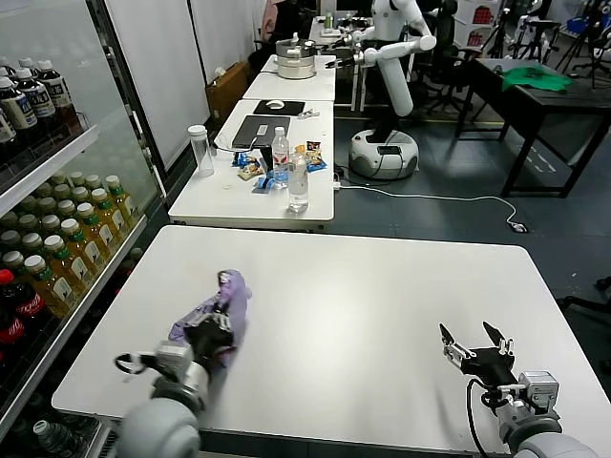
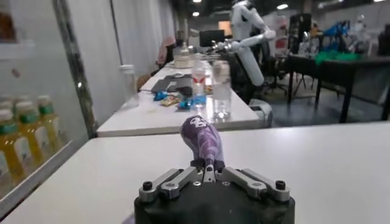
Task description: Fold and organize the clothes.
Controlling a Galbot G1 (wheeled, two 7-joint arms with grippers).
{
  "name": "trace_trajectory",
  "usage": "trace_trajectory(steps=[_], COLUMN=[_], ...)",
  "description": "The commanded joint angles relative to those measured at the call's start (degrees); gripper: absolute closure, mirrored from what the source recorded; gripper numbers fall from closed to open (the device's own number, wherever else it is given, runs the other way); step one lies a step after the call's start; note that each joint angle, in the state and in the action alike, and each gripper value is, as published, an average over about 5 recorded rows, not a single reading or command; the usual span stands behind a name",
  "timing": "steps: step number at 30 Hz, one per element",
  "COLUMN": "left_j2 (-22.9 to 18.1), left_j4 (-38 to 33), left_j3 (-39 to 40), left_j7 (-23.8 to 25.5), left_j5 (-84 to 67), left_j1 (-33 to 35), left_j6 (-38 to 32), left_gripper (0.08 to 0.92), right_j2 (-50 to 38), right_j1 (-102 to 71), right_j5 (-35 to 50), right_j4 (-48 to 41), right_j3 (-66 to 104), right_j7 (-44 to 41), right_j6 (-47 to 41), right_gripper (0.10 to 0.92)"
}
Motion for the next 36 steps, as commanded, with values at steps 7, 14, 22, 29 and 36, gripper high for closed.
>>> trace_trajectory(steps=[7, 14, 22, 29, 36], left_j2=[-9.82, -9.34, -7.31, -4.34, -4.99], left_j4=[1.76, 0.66, -3.67, -2.9, -3.3], left_j3=[15.74, 14.15, 5.98, -5.53, -9.49], left_j7=[2.85, 4.52, 4.66, 1.93, 1.2], left_j5=[3.34, -2.43, -3.9, -2.21, -0.43], left_j1=[-0.59, 0.85, 4.68, 9.17, 13.0], left_j6=[-2.93, -7.88, -9.48, -11.72, -11.95], left_gripper=[0.779, 0.58, 0.346, 0.19, 0.177], right_j2=[0.11, 0.03, 1.82, 7.04, 12.29], right_j1=[0.47, 1.96, 5.72, 10.21, 14.13], right_j5=[-1.11, -1.67, -2.02, -4.68, -3.28], right_j4=[0.42, -0.04, -0.8, -6.46, -13.42], right_j3=[-0.24, -2.21, -13.16, -29.95, -37.32], right_j7=[-0.51, -1.01, 0.14, 3.85, 6.96], right_j6=[0.32, 0.52, 0.42, 0.8, 1.01], right_gripper=[0.203, 0.203, 0.203, 0.203, 0.203])
